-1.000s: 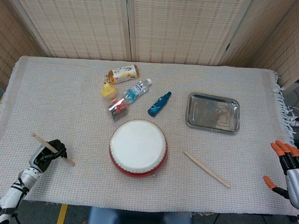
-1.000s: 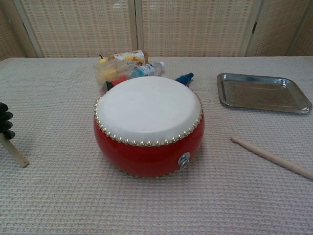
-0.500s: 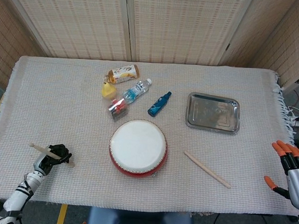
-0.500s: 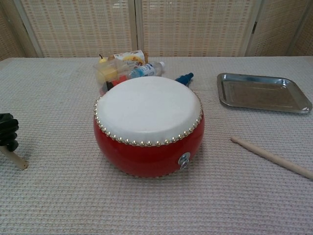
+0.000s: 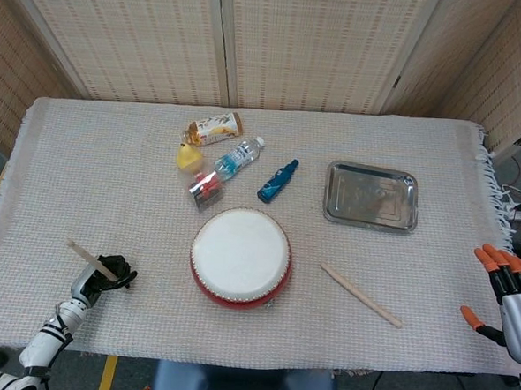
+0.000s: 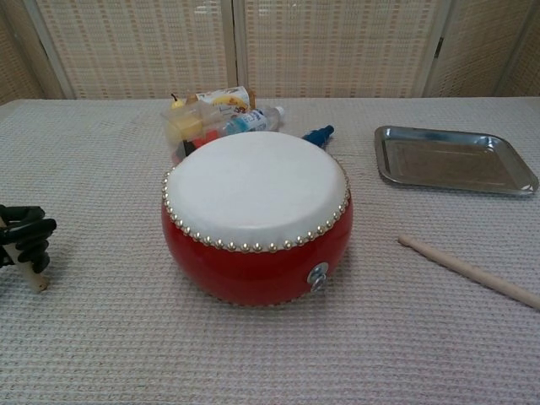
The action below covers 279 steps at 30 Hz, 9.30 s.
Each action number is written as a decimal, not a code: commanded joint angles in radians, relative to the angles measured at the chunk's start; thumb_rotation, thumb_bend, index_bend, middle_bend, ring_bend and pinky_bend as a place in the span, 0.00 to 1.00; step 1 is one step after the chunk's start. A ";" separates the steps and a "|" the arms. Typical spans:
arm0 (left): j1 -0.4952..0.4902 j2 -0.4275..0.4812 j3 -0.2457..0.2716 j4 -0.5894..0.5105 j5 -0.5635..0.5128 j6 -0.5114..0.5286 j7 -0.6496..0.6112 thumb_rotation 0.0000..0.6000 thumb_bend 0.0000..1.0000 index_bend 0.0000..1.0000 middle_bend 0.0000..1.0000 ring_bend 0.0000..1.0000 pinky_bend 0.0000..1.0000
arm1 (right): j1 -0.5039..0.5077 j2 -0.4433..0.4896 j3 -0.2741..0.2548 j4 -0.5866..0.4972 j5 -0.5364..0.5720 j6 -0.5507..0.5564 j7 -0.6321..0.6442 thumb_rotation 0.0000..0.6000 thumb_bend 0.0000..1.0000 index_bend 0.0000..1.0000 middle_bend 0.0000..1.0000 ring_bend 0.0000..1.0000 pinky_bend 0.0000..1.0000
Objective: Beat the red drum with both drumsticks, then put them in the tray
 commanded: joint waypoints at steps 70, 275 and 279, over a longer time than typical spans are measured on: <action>0.144 -0.027 0.078 0.133 0.107 0.170 -0.046 1.00 0.34 0.98 0.98 0.92 0.90 | 0.007 0.004 0.006 -0.046 -0.018 0.007 -0.060 1.00 0.20 0.09 0.09 0.04 0.16; 0.055 0.237 -0.065 -0.154 0.115 0.413 1.167 1.00 0.85 1.00 1.00 1.00 1.00 | 0.452 -0.498 -0.107 0.762 -0.084 -0.379 2.028 1.00 0.49 0.62 0.33 0.29 0.28; 0.057 0.239 -0.064 -0.155 0.115 0.414 1.169 1.00 0.85 1.00 1.00 1.00 1.00 | 0.467 -0.523 -0.126 0.822 -0.093 -0.377 2.111 1.00 0.49 0.60 0.33 0.29 0.30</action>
